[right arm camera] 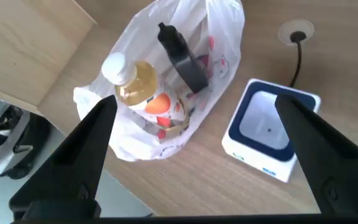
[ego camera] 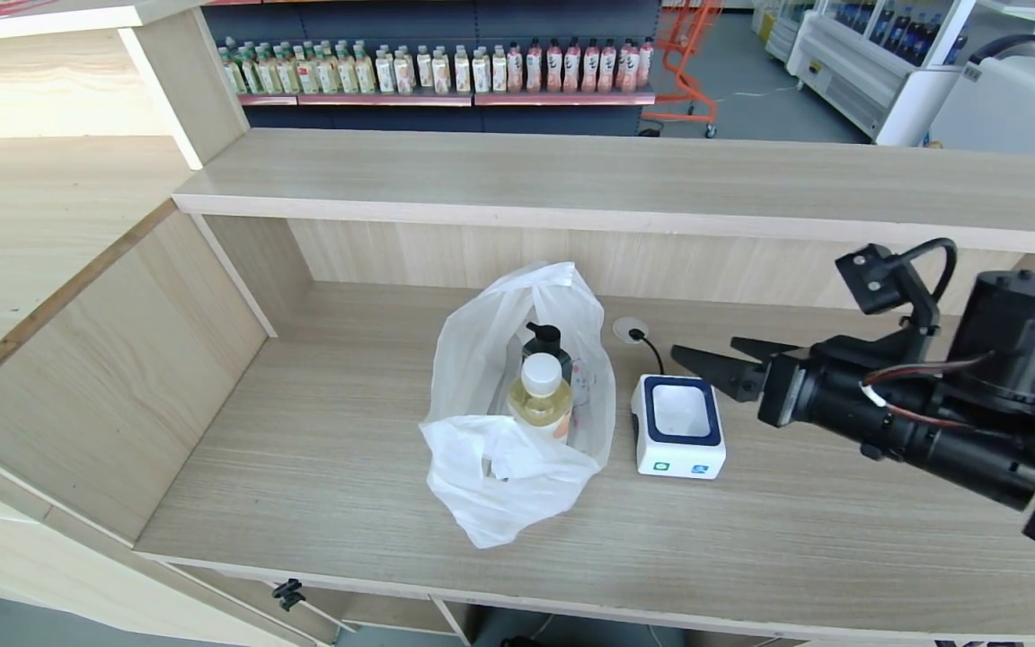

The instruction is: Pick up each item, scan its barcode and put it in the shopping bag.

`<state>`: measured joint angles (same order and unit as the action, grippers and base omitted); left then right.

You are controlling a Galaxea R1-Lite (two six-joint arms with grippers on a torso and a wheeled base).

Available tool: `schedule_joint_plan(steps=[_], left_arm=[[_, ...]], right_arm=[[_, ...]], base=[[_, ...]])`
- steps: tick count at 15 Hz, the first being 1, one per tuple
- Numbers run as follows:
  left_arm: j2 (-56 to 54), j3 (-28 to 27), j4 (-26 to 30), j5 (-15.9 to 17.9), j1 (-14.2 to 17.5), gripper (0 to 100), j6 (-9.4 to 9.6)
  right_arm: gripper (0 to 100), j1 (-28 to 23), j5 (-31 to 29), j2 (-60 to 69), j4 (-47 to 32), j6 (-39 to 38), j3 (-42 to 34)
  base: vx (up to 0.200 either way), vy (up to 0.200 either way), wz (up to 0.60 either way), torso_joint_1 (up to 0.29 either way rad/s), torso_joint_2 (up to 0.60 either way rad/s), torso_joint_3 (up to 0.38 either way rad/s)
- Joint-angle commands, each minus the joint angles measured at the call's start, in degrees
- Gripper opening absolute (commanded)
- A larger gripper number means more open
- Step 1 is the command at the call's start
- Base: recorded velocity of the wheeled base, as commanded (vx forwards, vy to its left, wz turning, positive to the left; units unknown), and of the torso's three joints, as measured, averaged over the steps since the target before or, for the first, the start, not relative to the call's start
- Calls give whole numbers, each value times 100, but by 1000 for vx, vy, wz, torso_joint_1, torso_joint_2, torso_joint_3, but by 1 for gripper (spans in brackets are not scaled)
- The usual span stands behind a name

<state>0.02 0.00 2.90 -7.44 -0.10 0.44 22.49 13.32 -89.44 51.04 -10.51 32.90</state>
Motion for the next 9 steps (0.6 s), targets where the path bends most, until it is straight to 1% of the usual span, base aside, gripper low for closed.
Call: schedule_joint_plan(steps=[1, 2, 3, 4, 6, 7, 8, 9], left_arm=[[-2, 0, 0, -3, 1, 100, 0], [-2, 0, 0, -3, 1, 100, 0], [-2, 0, 0, -3, 1, 100, 0], [-2, 0, 0, -3, 1, 100, 0], [-2, 0, 0, -3, 1, 100, 0], [-2, 0, 0, -3, 1, 100, 0], [-2, 0, 0, -3, 1, 100, 0], [-2, 0, 0, -3, 1, 100, 0]], right_arm=[[100, -518, -594, 3179, -1984, 383, -1673], [100, -878, -990, 4532, -3241, 576, -2033], [100, -1212, -1227, 5560, -4032, 699, -2315], [100, -1476, -1280, 6466, -4445, 884, -2596], [100, -1757, -1262, 7441, -4524, 1183, -3000], [100, -2240, -1262, 7995, -4524, 1508, -3290], [100, -2443, -1218, 8224, -4550, 1499, -3290], [100, -2443, -990, 8610, -4779, 1455, -3290]], base=[[0, 0, 0, 0, 0, 0], [0, 0, 0, 0, 0, 0], [0, 0, 0, 0, 0, 0], [0, 0, 0, 0, 0, 0], [0, 0, 0, 0, 0, 0], [0, 0, 0, 0, 0, 0], [0, 0, 0, 0, 0, 0], [0, 0, 0, 0, 0, 0]])
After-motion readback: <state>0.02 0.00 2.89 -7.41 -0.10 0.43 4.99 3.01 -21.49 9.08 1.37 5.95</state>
